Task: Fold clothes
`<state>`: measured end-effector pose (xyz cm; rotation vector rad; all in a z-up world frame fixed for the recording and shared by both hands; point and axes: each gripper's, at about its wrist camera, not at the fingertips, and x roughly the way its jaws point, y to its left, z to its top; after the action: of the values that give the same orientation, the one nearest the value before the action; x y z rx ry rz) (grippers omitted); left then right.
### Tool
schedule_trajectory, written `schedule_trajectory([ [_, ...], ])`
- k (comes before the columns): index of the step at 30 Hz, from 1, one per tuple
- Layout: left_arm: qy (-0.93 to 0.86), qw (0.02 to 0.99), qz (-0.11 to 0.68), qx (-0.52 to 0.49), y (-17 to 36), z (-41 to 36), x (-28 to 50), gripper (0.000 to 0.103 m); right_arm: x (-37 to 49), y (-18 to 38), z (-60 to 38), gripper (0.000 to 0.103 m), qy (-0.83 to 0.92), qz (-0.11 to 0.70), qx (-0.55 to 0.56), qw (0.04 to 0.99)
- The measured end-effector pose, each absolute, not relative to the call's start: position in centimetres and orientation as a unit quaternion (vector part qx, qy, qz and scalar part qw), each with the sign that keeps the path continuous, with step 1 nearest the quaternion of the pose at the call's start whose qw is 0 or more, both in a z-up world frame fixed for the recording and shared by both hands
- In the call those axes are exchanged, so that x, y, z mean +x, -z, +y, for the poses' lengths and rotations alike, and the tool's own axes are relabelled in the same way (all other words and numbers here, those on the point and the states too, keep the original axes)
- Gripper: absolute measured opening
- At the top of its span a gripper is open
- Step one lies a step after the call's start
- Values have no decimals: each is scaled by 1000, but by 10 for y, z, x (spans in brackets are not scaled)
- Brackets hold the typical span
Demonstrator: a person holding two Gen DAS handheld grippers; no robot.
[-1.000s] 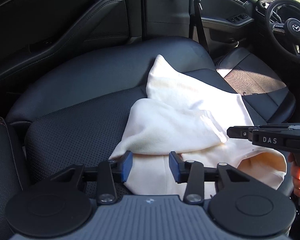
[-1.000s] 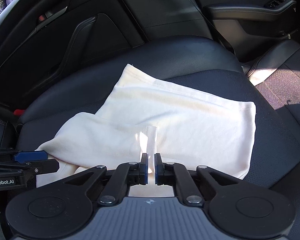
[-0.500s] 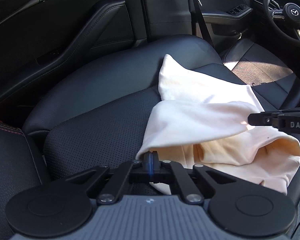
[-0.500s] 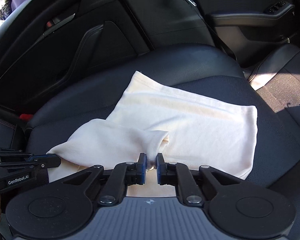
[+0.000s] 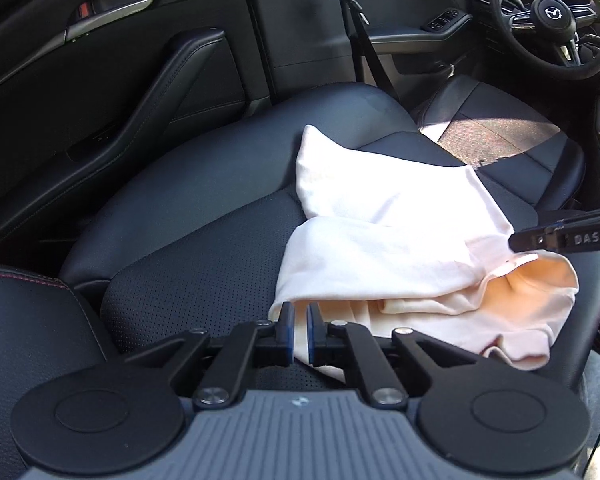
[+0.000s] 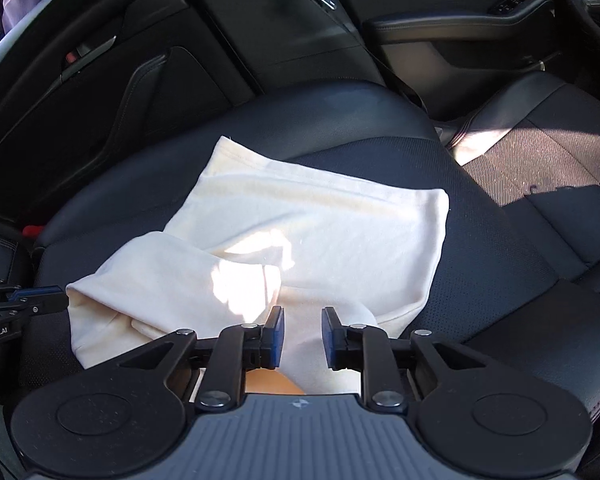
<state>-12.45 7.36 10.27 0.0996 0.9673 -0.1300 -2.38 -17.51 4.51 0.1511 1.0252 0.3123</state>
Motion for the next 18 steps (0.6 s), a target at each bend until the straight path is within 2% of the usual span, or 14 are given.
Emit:
schedule_trajectory([
  [2,75,881,465,55,-105,68,-126,5,-29,-35,-173,23,-146,512,48,845],
  [4,75,881,462,61,-106,66,-127,11,-36,-34,-171,23,-137,522,20,842],
  [9,63,883,461,61,-105,66,-129,37,-50,-60,-178,23,-138,495,2,858],
  [10,63,882,463,60,-105,67,-130,47,-53,-65,-176,23,-145,487,-2,861],
  [11,62,881,465,59,-104,67,-131,51,-57,-70,-174,23,-156,480,-6,863],
  [16,98,878,463,68,-104,59,-148,51,-79,-69,-151,26,-201,477,-26,856],
  [18,130,877,455,84,-106,50,-158,51,-93,-72,-142,33,-222,463,-41,857],
])
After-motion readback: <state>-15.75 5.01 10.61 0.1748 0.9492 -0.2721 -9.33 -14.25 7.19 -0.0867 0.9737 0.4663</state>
